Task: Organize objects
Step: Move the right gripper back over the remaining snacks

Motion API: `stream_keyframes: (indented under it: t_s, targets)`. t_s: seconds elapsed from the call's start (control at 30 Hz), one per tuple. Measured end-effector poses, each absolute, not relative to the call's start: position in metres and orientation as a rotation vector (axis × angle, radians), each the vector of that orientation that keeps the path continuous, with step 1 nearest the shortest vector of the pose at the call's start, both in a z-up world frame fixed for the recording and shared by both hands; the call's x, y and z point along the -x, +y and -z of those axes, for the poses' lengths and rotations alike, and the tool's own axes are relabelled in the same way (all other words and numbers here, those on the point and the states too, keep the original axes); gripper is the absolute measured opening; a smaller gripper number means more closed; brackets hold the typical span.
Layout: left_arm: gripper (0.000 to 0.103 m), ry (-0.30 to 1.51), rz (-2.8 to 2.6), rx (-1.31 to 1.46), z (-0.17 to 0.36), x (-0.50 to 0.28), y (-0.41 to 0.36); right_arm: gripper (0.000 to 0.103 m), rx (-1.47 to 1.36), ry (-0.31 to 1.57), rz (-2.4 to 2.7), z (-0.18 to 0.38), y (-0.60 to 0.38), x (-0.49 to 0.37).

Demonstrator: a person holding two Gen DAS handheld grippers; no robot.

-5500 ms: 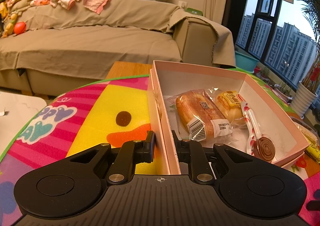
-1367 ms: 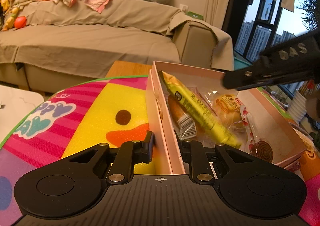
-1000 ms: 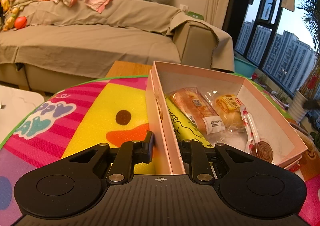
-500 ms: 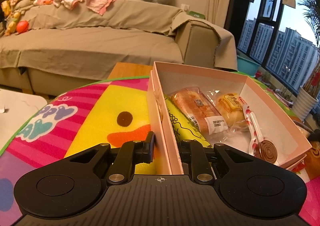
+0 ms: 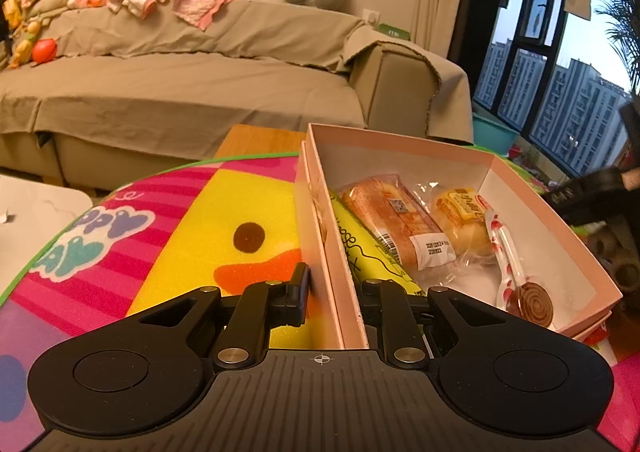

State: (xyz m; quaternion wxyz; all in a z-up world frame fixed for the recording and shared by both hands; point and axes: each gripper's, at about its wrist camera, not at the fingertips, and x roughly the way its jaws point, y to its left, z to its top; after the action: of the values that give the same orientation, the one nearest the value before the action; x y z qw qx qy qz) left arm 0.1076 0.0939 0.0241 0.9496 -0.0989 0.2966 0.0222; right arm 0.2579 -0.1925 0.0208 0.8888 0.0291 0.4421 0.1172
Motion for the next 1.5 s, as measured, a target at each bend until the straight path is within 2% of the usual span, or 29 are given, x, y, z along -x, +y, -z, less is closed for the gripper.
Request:
stream_keyframes:
  t_s: [0.3,0.5,0.53,0.6,0.63,0.87,1.07,1.3,1.5]
  targets:
    - [0.019,0.604,-0.045,0.202,-0.024,-0.109,0.093,0.029,0.063,0.957,-0.392,-0.026,-0.213,-0.176]
    - [0.019,0.603,-0.045,0.202,-0.024,-0.108,0.094,0.031,0.226,0.914,-0.344,-0.038,-0.226,-0.103]
    - [0.019,0.603,-0.045,0.202,-0.024,-0.108,0.094,0.039,0.229,0.893,-0.311,-0.044,-0.232,-0.091]
    - [0.019,0.603,-0.046,0.202,-0.024,-0.108,0.094,0.063,0.191,0.854,-0.277,-0.055,-0.242,-0.071]
    - [0.019,0.603,-0.046,0.202,-0.024,-0.108,0.094,0.065,0.169,0.837,-0.275,-0.060,-0.246,-0.062]
    - [0.019,0.603,-0.046,0.202,-0.024,-0.108,0.094,0.070,0.131,0.814,-0.345,-0.057,-0.220,-0.025]
    - [0.019,0.603,-0.046,0.202,-0.024,-0.108,0.094,0.075,0.308,0.788,-0.344,-0.037,-0.180,-0.015]
    - [0.019,0.603,-0.046,0.203,-0.024,-0.108,0.094,0.078,0.446,0.741,-0.083,-0.036,-0.209,-0.011]
    - [0.019,0.603,-0.046,0.203,-0.024,-0.108,0.094,0.078,0.150,0.777,-0.246,-0.056,-0.217,-0.014]
